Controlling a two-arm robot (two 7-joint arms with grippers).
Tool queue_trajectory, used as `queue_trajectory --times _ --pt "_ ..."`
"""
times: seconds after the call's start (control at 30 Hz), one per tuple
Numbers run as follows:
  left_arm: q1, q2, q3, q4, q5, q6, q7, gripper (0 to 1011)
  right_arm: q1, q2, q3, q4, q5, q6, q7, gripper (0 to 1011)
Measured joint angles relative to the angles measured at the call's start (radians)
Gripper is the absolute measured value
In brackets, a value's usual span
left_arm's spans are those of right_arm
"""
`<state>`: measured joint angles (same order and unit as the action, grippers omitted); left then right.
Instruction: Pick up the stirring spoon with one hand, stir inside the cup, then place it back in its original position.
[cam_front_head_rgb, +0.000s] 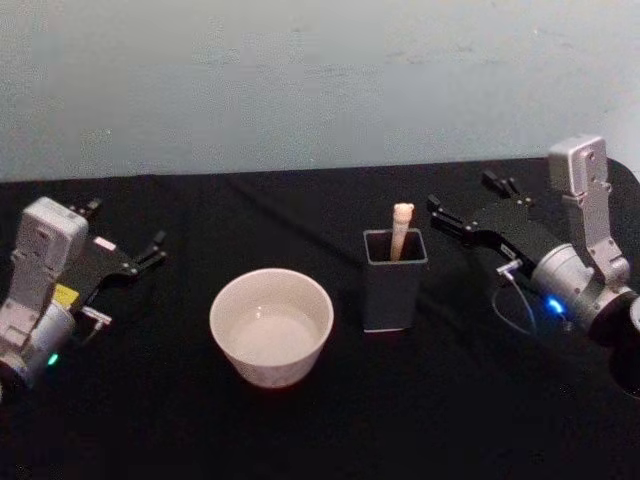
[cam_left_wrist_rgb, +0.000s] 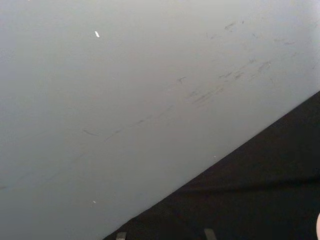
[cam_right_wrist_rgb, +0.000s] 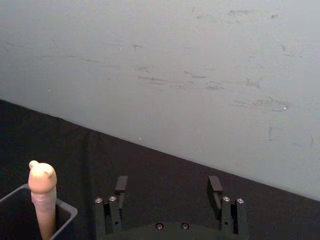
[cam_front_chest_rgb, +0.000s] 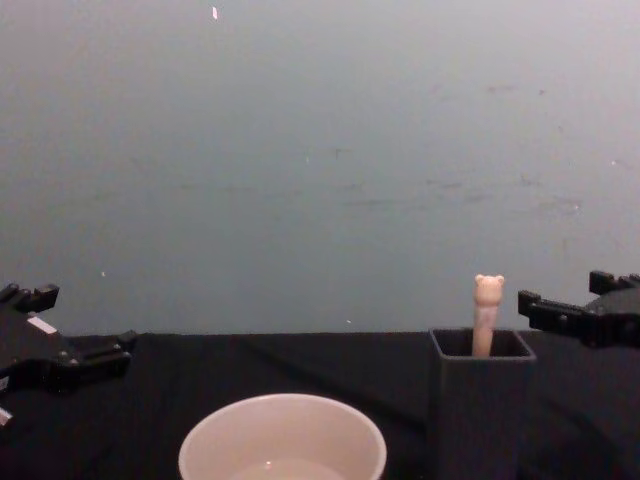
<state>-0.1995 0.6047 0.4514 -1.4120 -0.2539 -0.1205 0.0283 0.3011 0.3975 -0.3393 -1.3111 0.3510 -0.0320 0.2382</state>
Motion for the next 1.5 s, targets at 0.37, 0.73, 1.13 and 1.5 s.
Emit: queue_trajectory --times 0.37,0.73,1.13,1.5 --pt "0.0 0.0 0.0 0.0 0.0 0.0 0.0 1001 0.0 0.0 0.0 -0.001 0.001 0.0 0.0 1002" --pt "0.0 0.0 0.0 0.0 0.0 0.0 0.0 1001 0.0 0.0 0.0 -0.001 0.001 0.0 0.0 1002" --pt "0.0 0.0 0.0 0.0 0.0 0.0 0.0 1001 0.0 0.0 0.0 0.0 0.001 0.0 0.0 1002" --pt "0.0 0.0 0.0 0.0 0.0 0.0 0.0 1001 0.0 0.0 0.0 0.0 0.001 0.0 0.0 1002"
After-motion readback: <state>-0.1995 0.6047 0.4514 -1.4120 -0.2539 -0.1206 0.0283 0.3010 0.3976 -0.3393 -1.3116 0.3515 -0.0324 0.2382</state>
